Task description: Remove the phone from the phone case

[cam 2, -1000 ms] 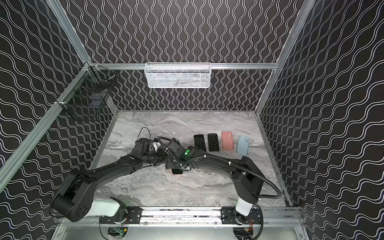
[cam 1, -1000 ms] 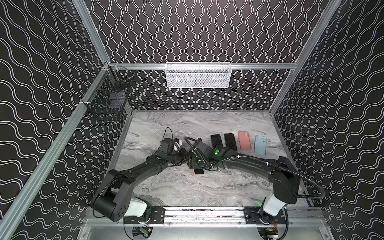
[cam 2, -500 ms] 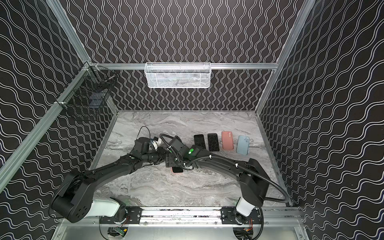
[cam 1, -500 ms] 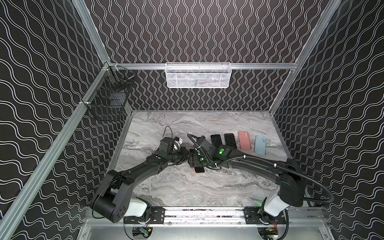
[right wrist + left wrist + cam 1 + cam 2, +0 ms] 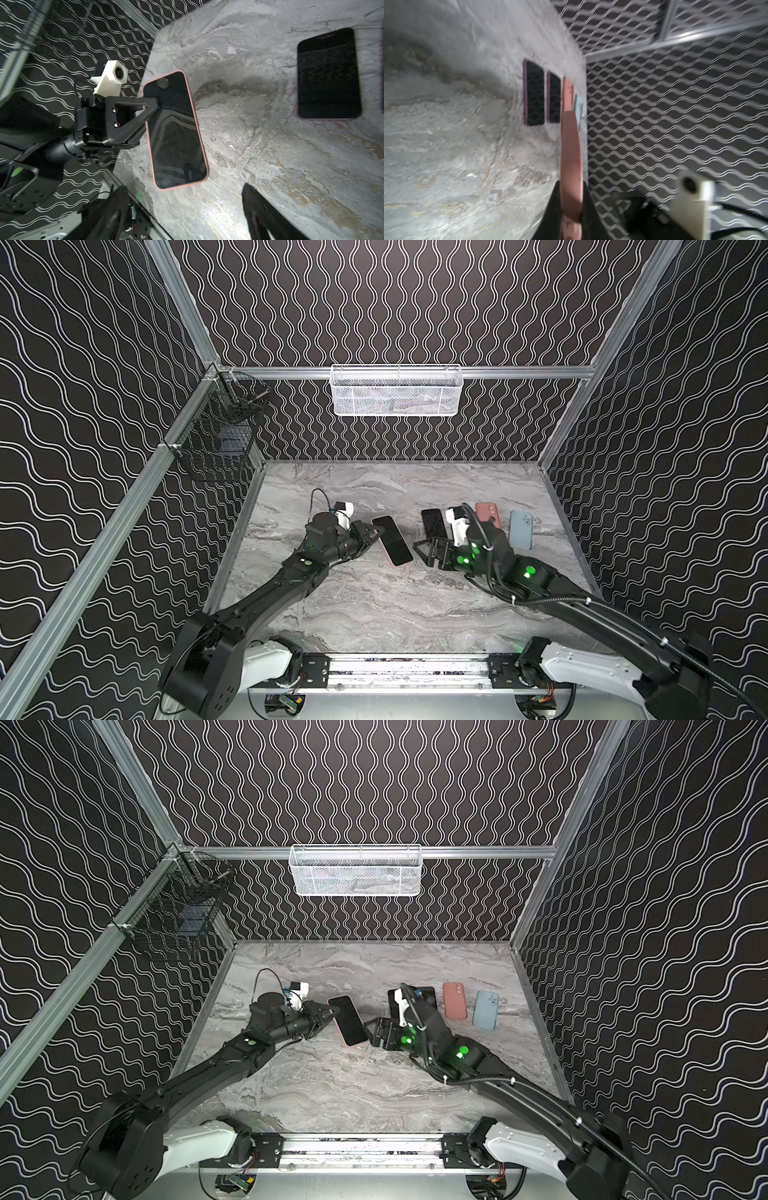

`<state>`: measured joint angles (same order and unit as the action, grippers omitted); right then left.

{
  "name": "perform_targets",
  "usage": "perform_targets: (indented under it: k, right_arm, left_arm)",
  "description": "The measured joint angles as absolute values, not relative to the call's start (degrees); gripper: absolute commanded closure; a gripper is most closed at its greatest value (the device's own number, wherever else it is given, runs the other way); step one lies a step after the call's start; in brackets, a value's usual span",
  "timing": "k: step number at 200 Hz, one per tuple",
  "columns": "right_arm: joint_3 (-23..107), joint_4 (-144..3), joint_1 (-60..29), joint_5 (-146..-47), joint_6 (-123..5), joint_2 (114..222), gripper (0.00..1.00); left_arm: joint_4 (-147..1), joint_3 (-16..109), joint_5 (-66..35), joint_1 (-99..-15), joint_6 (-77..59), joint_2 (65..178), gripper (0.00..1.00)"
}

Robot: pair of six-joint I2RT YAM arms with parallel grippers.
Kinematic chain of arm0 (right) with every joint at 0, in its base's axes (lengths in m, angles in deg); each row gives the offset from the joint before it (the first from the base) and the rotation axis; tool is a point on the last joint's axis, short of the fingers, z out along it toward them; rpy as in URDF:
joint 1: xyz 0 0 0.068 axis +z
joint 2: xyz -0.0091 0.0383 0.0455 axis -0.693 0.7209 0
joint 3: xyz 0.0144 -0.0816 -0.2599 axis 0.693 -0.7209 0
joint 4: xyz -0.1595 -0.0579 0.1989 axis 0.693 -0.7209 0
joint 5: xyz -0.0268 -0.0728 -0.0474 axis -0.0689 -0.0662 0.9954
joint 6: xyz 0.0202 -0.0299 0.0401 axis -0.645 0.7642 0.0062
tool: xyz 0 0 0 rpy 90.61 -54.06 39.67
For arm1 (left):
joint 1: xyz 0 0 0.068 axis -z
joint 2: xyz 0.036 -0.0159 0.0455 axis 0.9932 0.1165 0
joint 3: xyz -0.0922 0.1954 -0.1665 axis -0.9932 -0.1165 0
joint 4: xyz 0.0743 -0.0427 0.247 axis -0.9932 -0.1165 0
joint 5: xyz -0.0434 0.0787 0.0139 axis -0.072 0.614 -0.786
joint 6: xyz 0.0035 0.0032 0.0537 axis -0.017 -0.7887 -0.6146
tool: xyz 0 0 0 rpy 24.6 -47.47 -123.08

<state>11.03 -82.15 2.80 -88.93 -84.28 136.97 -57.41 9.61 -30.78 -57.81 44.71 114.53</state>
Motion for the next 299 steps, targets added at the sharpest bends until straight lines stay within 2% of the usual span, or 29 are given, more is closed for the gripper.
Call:
perform_targets:
  k: [36, 59, 122, 234, 299]
  right_arm:
    - [1.35, -70.68, 1.78, -92.58, -88.63, 131.33, 0.24]
    - [-3.24, -62.00, 1.78, -95.88, -91.65, 130.81, 0.26]
    - [-5.03, -42.46, 3.68, -103.68, -96.58, 141.80, 0.29]
    - [-0.92, -26.77, 7.39, -101.02, -99.49, 154.94, 0.38]
    - [-0.03, -22.83, 7.96, -98.90, -100.52, 157.65, 0.50]
  left_arm:
    - [-53.19, 8.08, -24.57, -57.81, 50.44, 108.98, 1.00]
    - [-46.37, 4.39, -21.71, -57.81, 55.20, 108.71, 1.00]
    - [-37.43, 0.36, -18.78, -57.81, 61.35, 109.30, 1.00]
    - [-38.79, -0.36, -18.45, -57.81, 61.46, 105.87, 1.00]
    - [-38.79, -0.86, -17.25, -57.81, 62.31, 105.96, 1.00]
